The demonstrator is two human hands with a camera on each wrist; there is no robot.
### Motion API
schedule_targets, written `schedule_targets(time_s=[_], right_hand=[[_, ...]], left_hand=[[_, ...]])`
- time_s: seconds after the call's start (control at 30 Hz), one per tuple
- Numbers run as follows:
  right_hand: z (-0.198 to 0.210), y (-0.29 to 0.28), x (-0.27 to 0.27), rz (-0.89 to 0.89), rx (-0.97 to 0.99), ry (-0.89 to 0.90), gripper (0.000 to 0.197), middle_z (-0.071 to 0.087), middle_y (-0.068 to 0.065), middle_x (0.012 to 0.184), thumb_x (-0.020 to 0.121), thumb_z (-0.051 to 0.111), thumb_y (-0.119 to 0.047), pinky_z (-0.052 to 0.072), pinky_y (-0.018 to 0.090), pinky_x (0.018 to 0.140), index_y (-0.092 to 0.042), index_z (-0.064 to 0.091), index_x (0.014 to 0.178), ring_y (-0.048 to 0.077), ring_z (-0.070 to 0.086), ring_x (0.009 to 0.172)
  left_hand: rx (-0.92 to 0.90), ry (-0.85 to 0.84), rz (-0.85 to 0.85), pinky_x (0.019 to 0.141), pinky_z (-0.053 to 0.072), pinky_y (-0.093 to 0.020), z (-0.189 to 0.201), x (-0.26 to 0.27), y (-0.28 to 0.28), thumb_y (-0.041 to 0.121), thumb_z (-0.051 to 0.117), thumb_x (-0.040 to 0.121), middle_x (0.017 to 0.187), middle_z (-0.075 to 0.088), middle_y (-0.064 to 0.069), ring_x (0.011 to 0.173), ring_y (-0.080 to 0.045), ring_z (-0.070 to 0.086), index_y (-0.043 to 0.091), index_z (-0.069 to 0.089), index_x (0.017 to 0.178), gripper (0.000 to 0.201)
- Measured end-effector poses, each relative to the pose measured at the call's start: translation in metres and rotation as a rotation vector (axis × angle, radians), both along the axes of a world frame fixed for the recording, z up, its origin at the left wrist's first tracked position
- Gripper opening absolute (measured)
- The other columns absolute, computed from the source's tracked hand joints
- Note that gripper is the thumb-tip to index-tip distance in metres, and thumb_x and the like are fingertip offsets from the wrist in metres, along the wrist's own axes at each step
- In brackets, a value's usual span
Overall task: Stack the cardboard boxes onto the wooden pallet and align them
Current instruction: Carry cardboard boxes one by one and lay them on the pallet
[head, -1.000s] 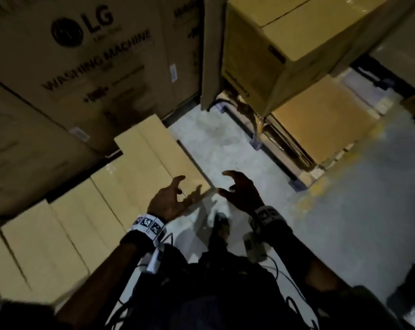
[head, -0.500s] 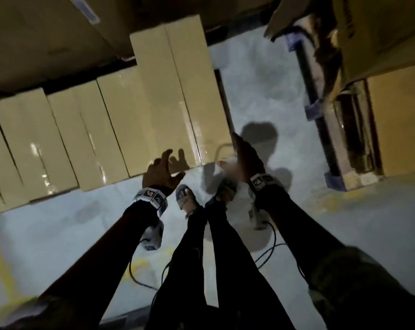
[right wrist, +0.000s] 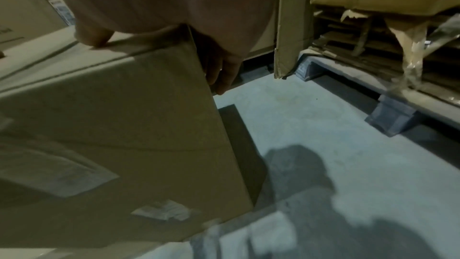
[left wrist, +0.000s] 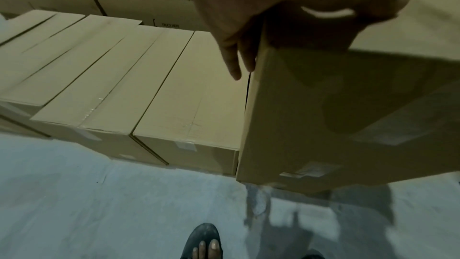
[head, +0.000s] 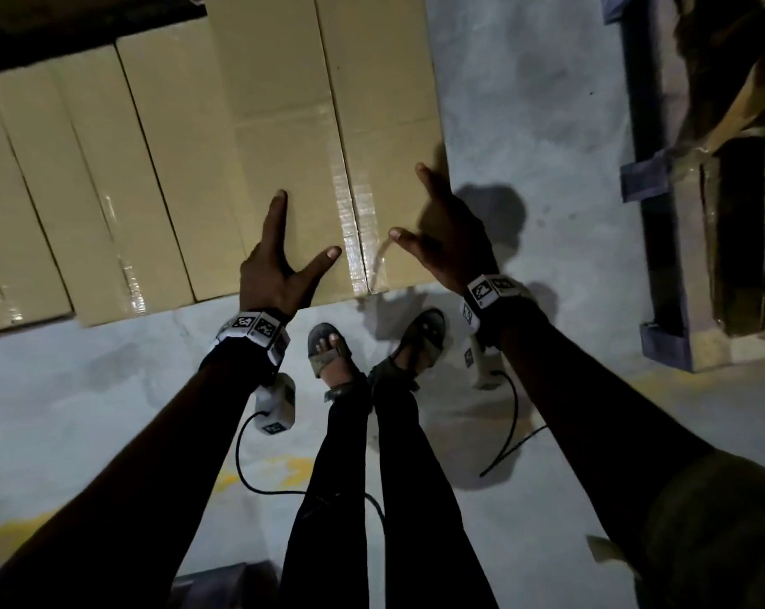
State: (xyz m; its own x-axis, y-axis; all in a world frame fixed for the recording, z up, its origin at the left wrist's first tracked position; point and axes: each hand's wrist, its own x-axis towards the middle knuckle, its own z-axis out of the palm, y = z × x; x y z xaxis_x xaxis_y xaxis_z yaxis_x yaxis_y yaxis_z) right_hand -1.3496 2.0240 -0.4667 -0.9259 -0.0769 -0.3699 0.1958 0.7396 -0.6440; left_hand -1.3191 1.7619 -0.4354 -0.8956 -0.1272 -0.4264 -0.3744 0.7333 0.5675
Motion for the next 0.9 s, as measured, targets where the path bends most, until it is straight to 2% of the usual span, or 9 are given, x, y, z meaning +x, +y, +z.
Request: schedule_targets(time_s=[0.13,0.27,0.37,0.43,0.5,0.57,0.67,0.73,0.9], right_hand=[[-0.007,-0.009,0.009,-0.125,-0.055,0.091,0.094,0.026,-0.018,0.167,0.081,0.065,-0.077,0.049,0.050,0.108,-0.052,0.019,0.159,0.016,0.041,0.146],[0.000,-0.011,0.004,-0.076,0.033,0.113,0.103,0.029,-0.009,0.168,0.082,0.061,-0.081,0.048,0.044,0.108,-0.037,0.014,0.164,0.020,0.044,0.145],[0.012,-0.008,-0.005,0.010,0.088,0.110,0.111,0.033,-0.001,0.166,0.081,0.051,-0.089,0.051,0.039,0.103,-0.029,0.010,0.165,0.022,0.048,0.141],[0.026,-0.007,-0.010,-0.024,0.046,0.074,0.115,0.045,-0.003,0.159,0.074,0.050,-0.094,0.054,0.039,0.100,-0.034,0.012,0.164,0.019,0.057,0.132],[0.052,-0.007,-0.016,-0.104,-0.022,0.008,0.115,0.060,-0.011,0.143,0.069,0.065,-0.089,0.057,0.038,0.096,-0.043,0.014,0.162,0.013,0.065,0.119],[0.080,-0.008,-0.023,-0.070,0.016,0.001,0.116,0.058,-0.010,0.146,0.071,0.077,-0.075,0.051,0.030,0.101,-0.041,0.015,0.163,0.016,0.062,0.125],[0.124,-0.008,-0.022,0.003,0.044,0.055,0.120,0.050,-0.006,0.156,0.073,0.079,-0.071,0.040,0.025,0.101,-0.033,0.012,0.165,0.022,0.054,0.135],[0.152,-0.012,-0.014,0.001,0.019,0.089,0.121,0.051,-0.007,0.154,0.072,0.077,-0.075,0.040,0.022,0.102,-0.031,0.013,0.166,0.021,0.055,0.133],[0.247,-0.030,0.002,-0.052,0.047,0.103,0.118,0.055,-0.003,0.150,0.067,0.074,-0.082,0.048,0.040,0.101,-0.048,0.011,0.161,0.028,0.057,0.130]], left_hand=[[0.007,0.068,0.059,0.097,0.041,-0.019,-0.004,0.002,0.002,0.070,0.070,0.083,0.160,0.037,0.023,0.128,-0.020,0.058,0.046,0.019,0.162,0.097],[-0.024,0.066,0.087,0.095,0.052,-0.032,0.005,-0.002,0.011,0.081,0.067,0.078,0.150,0.057,0.008,0.111,-0.029,0.070,0.050,0.019,0.160,0.100],[-0.066,0.069,0.108,0.087,0.053,-0.030,0.020,-0.011,0.014,0.083,0.066,0.077,0.138,0.067,-0.002,0.091,-0.029,0.073,0.050,0.020,0.160,0.101],[-0.074,0.068,0.093,0.084,0.051,-0.029,0.030,-0.017,0.015,0.083,0.066,0.076,0.130,0.072,-0.006,0.087,-0.030,0.073,0.049,0.021,0.161,0.102],[-0.078,0.067,0.077,0.083,0.048,-0.027,0.045,-0.020,0.012,0.084,0.067,0.074,0.117,0.076,-0.010,0.088,-0.031,0.073,0.049,0.021,0.161,0.104],[-0.086,0.071,0.075,0.086,0.050,-0.031,0.063,-0.021,0.010,0.086,0.066,0.071,0.114,0.076,-0.012,0.090,-0.032,0.073,0.050,0.020,0.160,0.107],[-0.111,0.096,0.053,0.090,0.054,-0.037,0.096,-0.019,0.003,0.089,0.067,0.068,0.121,0.074,-0.013,0.095,-0.036,0.073,0.050,0.019,0.161,0.112],[-0.115,0.117,0.038,0.087,0.055,-0.036,0.122,-0.016,-0.003,0.092,0.065,0.065,0.117,0.076,-0.012,0.090,-0.034,0.073,0.050,0.018,0.161,0.115],[-0.121,0.161,0.036,0.081,0.049,-0.031,0.209,-0.005,-0.019,0.093,0.065,0.063,0.102,0.078,-0.009,0.084,-0.031,0.073,0.050,0.016,0.161,0.118]])
